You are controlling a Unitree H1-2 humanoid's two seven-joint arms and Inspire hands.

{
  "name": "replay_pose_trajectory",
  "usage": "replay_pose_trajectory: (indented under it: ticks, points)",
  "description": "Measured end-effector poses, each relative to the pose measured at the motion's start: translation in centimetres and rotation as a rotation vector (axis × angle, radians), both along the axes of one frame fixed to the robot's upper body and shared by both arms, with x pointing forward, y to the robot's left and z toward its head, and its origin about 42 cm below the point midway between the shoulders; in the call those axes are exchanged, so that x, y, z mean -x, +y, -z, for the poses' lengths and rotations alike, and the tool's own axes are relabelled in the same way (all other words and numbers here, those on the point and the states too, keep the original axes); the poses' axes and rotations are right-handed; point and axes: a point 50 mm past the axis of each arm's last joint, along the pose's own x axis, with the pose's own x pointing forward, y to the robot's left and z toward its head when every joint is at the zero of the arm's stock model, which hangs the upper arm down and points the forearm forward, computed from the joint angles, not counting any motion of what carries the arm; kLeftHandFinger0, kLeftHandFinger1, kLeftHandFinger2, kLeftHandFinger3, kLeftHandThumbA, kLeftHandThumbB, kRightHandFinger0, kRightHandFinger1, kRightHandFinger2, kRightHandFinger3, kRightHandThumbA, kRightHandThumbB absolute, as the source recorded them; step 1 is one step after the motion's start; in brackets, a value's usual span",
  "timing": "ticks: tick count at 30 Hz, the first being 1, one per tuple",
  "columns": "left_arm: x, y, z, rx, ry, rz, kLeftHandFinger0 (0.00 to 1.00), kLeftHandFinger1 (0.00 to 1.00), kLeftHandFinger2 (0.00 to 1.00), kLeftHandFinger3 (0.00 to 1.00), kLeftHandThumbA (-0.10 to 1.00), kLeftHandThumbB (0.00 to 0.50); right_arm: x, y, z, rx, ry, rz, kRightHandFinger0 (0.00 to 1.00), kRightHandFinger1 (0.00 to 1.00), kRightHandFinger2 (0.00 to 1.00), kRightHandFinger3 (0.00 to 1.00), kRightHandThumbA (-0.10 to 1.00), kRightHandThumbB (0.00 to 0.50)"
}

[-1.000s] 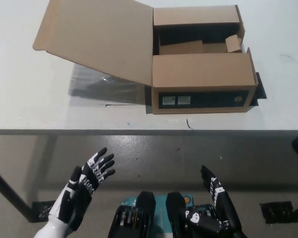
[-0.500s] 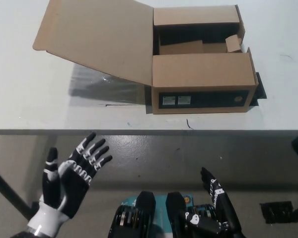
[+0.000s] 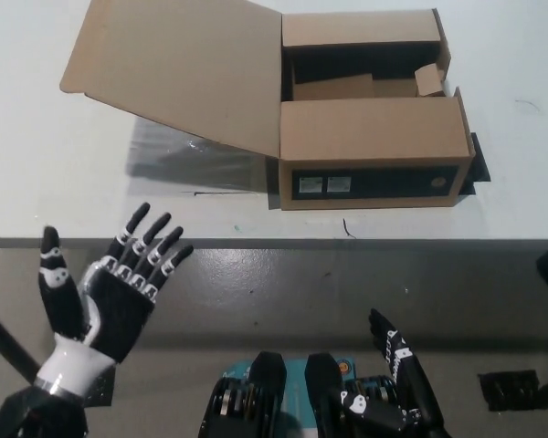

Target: A small storge box is placed at the center of the table and the robot uses its left hand to push the lid and close it

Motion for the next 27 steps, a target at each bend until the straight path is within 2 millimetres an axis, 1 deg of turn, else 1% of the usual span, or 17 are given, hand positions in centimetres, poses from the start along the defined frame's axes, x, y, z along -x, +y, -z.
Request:
replay_pose_trajectory:
  ticks: [7,10,14,22,27]
  points:
    - [-1.9,0.8,-0.8,0.138,0.006,0.055,1.0,1.0,1.0,1.0,1.0,0.397,-0.2,0.1,-0.1,-0.003,-0.008,0.001,1.0,1.0,1.0,1.0,1.0,0.364]
    - [-2.9,1.1,-1.3,0.209,-0.003,0.088,1.0,1.0,1.0,1.0,1.0,0.4,-0.3,0.4,-0.4,-0.011,-0.022,0.001,1.0,1.0,1.0,1.0,1.0,0.362]
    - [-4.0,1.0,-1.8,0.272,-0.012,0.136,1.0,1.0,1.0,1.0,1.0,0.403,-0.5,0.7,-0.6,-0.016,-0.036,-0.002,1.0,1.0,1.0,1.0,1.0,0.376]
    - [-5.9,1.1,-1.7,0.329,0.008,0.171,1.0,1.0,1.0,1.0,1.0,0.4,-1.3,0.9,-1.2,-0.019,-0.065,-0.002,1.0,1.0,1.0,1.0,1.0,0.367]
    - [-6.8,0.9,-1.0,0.353,0.038,0.173,1.0,1.0,1.0,1.0,1.0,0.398,-1.4,0.9,-1.4,-0.021,-0.075,-0.002,1.0,1.0,1.0,1.0,1.0,0.372]
